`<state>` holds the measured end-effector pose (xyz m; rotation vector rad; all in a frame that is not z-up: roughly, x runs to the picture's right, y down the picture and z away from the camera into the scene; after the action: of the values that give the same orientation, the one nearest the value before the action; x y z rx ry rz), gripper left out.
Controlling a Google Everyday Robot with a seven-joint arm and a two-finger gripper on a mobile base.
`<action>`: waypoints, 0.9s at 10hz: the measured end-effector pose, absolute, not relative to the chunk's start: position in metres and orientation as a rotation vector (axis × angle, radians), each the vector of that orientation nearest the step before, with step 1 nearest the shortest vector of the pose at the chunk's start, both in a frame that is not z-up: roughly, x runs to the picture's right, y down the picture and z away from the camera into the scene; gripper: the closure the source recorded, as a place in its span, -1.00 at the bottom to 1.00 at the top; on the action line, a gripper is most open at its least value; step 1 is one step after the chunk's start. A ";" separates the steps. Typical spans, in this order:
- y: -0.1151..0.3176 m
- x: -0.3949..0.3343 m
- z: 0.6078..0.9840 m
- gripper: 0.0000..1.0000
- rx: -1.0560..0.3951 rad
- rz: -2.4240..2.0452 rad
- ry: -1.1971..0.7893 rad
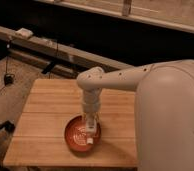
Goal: Place the bottle in the ceramic bowl
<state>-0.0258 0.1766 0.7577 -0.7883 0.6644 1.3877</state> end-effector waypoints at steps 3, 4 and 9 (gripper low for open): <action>0.186 -0.035 0.746 -0.60 -0.809 1.346 0.650; 0.188 -0.038 0.744 -0.60 -0.813 1.338 0.645; 0.189 -0.045 0.745 -0.60 -0.815 1.347 0.622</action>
<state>-0.0451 0.1886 0.7451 -0.8148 0.6215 1.3467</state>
